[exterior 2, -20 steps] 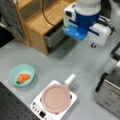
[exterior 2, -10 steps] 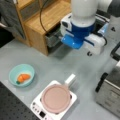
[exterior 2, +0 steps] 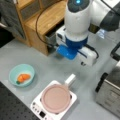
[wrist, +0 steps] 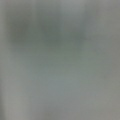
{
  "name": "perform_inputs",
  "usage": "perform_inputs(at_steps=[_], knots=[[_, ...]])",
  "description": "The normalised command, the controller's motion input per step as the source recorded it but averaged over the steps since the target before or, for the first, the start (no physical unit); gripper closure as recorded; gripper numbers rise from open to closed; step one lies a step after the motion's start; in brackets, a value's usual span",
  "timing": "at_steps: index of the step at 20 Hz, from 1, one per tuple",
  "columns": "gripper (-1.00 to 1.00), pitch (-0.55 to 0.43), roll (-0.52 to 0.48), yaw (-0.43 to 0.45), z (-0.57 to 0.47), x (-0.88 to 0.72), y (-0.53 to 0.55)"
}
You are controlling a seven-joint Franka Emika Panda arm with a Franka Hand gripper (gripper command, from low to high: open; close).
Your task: Pick up the pan. Place the pan on the table. Pick up the bowl. Place the bowl on the stove.
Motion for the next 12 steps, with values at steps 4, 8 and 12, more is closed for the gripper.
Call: perform_inputs(at_steps=[4,8,12], knots=[[-1.0,0.148,-0.135,-0.027,-0.06,0.38,-0.03],[-1.0,0.102,-0.057,-0.037,-0.05,0.37,0.01],[-1.0,0.054,0.068,-0.029,0.04,0.3,0.03]])
